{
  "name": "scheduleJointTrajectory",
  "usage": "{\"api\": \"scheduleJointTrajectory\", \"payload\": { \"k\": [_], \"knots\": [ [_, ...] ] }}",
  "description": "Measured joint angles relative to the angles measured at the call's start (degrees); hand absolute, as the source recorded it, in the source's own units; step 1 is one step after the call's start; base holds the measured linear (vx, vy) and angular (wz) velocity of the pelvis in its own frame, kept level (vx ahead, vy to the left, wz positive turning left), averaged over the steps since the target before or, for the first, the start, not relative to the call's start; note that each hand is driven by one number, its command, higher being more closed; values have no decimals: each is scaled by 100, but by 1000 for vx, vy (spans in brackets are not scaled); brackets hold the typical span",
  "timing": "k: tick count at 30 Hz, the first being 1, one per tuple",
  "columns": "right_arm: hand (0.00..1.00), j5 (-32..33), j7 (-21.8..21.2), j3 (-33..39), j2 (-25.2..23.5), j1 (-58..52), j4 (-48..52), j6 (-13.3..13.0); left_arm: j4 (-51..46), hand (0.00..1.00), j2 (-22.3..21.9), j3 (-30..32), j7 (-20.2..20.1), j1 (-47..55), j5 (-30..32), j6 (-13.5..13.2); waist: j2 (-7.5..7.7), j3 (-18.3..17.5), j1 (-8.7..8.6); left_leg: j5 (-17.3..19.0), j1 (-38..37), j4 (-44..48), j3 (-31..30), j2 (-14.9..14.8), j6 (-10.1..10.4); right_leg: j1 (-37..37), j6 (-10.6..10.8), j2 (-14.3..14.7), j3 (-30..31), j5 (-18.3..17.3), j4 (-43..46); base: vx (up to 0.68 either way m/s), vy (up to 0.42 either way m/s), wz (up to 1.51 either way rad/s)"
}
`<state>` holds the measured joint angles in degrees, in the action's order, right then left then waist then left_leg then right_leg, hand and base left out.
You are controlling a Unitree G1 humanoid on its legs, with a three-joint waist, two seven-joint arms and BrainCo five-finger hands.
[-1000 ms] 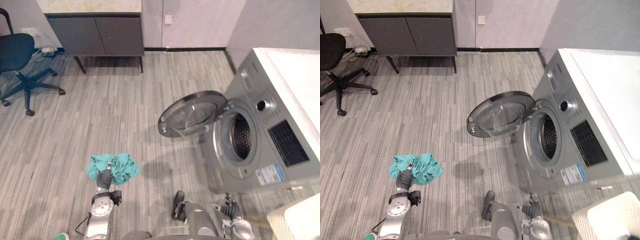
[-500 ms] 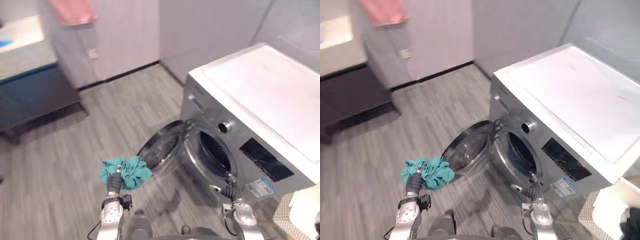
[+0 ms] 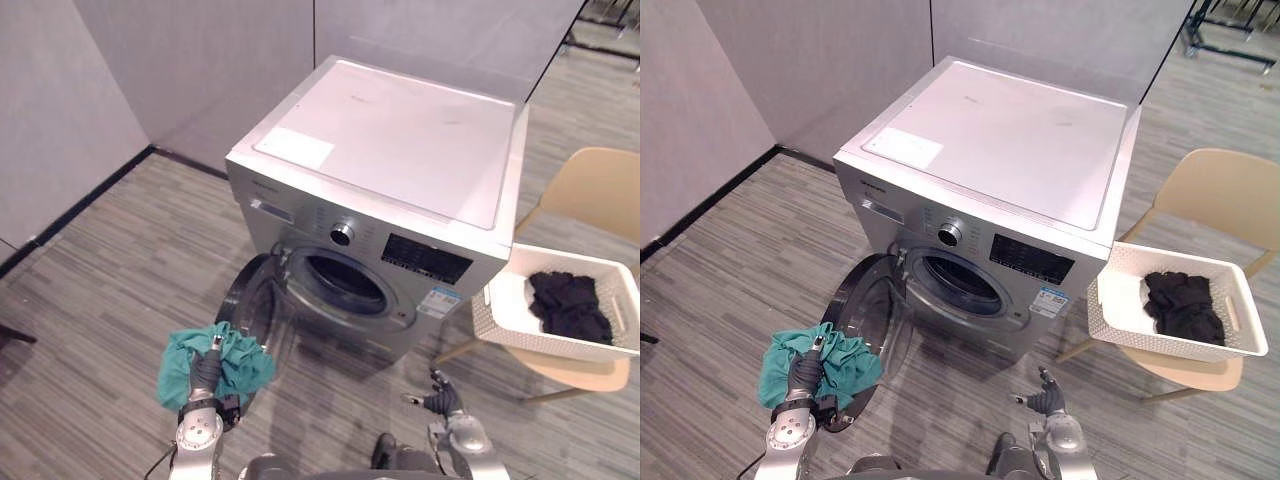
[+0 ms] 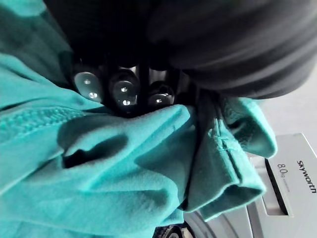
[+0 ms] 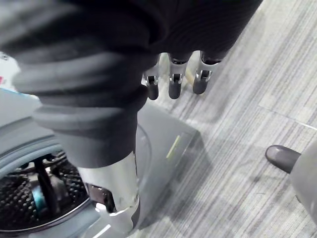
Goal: Pick up the laundry basket with both hands and put the clothes into the washing machine.
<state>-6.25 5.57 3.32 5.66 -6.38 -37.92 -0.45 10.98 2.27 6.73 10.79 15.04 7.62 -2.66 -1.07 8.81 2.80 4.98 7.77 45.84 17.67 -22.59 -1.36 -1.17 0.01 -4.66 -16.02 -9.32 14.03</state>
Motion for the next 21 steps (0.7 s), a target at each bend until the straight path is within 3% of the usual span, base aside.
{"api": "scheduleJointTrajectory", "payload": {
  "k": [2,4,5,7,10,13,18,20,21],
  "knots": [
    [0,16,81,128,40,56,-11,-37,-125,100,47,-365,45,-42,204,-9,-3,19,8,618,296,-136,-550,438,204,-22,-28,-23,227,-14,-31,122,2,-59],
    [0,18,90,146,118,61,-146,-37,-257,100,45,-704,42,-54,440,-62,15,36,-23,794,370,-1033,-861,943,338,5,-23,-43,417,-9,-73,118,57,-53],
    [0,18,92,159,137,59,-181,-38,-255,100,39,-766,38,-69,492,-76,7,38,-38,775,354,-1400,-973,1069,365,8,3,-45,456,-4,-66,153,139,-53],
    [0,22,153,342,176,89,-345,-49,-198,100,63,-925,34,-256,687,-96,-132,121,-46,203,99,-2573,-1225,1318,539,-8,256,20,625,-70,92,129,167,-51],
    [0,129,187,381,98,-29,-377,-61,-176,100,198,-1078,28,-413,891,-99,28,102,-169,195,-42,-2820,-1168,1605,480,115,424,-201,654,-53,-60,169,117,-5],
    [0,143,182,370,88,-20,-375,-74,-139,100,260,-1167,-18,-503,891,-103,-22,88,-196,180,-279,-3061,-1053,1785,446,269,531,-364,696,-9,-283,118,113,-4],
    [0,157,190,374,103,187,-326,-82,262,100,344,-1179,-76,-638,818,-101,-114,164,-207,187,-247,-3055,-918,1731,439,70,549,-348,846,-32,-129,42,2,-18],
    [0,175,208,371,144,425,-193,-82,316,100,378,-1200,-63,-863,724,-92,-128,483,-213,312,233,-2445,-842,1617,399,-557,517,-350,918,-245,668,-135,-47,-26],
    [0,183,231,366,166,588,-26,-84,313,100,390,-1183,-45,-1047,641,-93,-133,670,-213,541,687,-1875,-792,1488,405,-1077,486,-354,1009,-436,1323,-214,-46,-36]
  ]
}}
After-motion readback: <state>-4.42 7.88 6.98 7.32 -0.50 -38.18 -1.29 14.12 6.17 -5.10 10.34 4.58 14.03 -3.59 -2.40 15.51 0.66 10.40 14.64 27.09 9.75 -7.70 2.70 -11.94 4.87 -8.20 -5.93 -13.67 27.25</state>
